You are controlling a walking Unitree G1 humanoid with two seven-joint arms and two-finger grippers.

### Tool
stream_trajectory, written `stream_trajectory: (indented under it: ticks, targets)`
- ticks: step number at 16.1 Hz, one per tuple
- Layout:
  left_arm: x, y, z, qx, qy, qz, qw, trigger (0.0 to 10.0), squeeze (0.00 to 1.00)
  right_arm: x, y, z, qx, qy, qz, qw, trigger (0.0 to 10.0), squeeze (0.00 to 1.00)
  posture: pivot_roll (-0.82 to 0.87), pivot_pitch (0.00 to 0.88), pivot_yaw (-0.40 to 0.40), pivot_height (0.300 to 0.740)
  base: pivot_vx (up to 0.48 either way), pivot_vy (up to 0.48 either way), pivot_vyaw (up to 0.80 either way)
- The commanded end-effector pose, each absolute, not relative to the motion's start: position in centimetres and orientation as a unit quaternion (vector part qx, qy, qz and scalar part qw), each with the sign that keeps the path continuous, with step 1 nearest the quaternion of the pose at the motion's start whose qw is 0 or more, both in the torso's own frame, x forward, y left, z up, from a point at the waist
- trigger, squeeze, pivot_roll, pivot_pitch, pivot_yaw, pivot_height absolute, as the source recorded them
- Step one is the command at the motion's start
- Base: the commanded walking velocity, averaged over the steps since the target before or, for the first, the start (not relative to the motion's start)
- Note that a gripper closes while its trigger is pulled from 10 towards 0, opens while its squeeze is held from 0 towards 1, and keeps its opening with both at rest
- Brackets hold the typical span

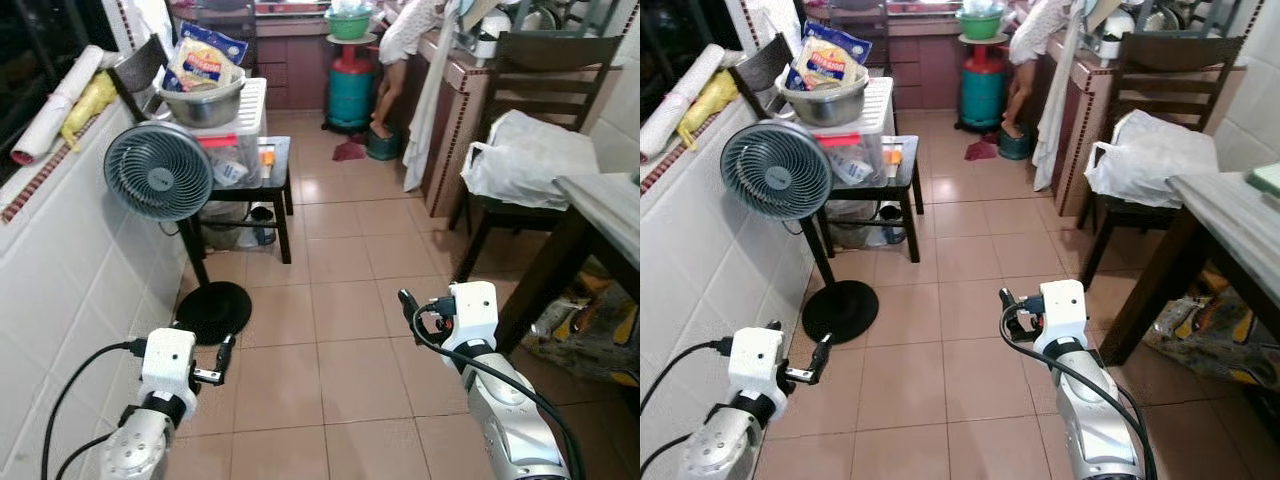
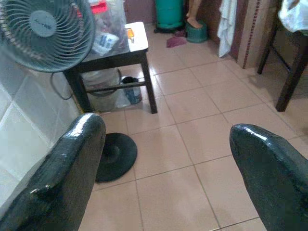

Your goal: Setting the table

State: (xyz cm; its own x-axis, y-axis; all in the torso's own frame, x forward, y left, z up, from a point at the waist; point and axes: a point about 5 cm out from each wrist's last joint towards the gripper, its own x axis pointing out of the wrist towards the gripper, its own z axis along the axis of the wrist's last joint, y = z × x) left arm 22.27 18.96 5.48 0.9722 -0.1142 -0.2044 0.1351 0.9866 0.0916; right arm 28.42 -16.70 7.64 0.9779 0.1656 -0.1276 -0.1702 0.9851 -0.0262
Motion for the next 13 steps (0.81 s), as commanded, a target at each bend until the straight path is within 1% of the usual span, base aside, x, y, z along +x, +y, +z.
stream_trajectory:
  ticks: [1,5,7,13]
  targets:
    - [22.54,18.97,6.07,0.056,0.091,-0.061,0.992,10.0,0.00,28.43,-16.93,7.61,-0.018,0.064,0.080,0.995,10.0,0.00,-0.14,0.000,0.047,0.740,0.000,0.000,-0.80]
    - [22.82,19.33,6.22,0.049,0.090,-0.047,0.994,10.0,0.00,28.48,-16.84,7.58,-0.017,0.064,0.081,0.995,10.0,0.00,-0.14,0.000,0.048,0.740,0.000,0.000,-0.80]
    - [23.05,19.42,6.32,0.045,0.089,-0.042,0.994,10.0,0.00,28.46,-16.78,7.57,-0.015,0.063,0.082,0.994,10.0,0.00,-0.13,0.000,0.049,0.740,0.000,0.000,-0.50]
    - [23.23,19.32,6.37,0.041,0.092,-0.040,0.994,10.0,0.00,28.39,-16.72,7.55,-0.016,0.063,0.083,0.994,10.0,0.00,-0.14,0.000,0.050,0.740,0.000,0.316,0.00]
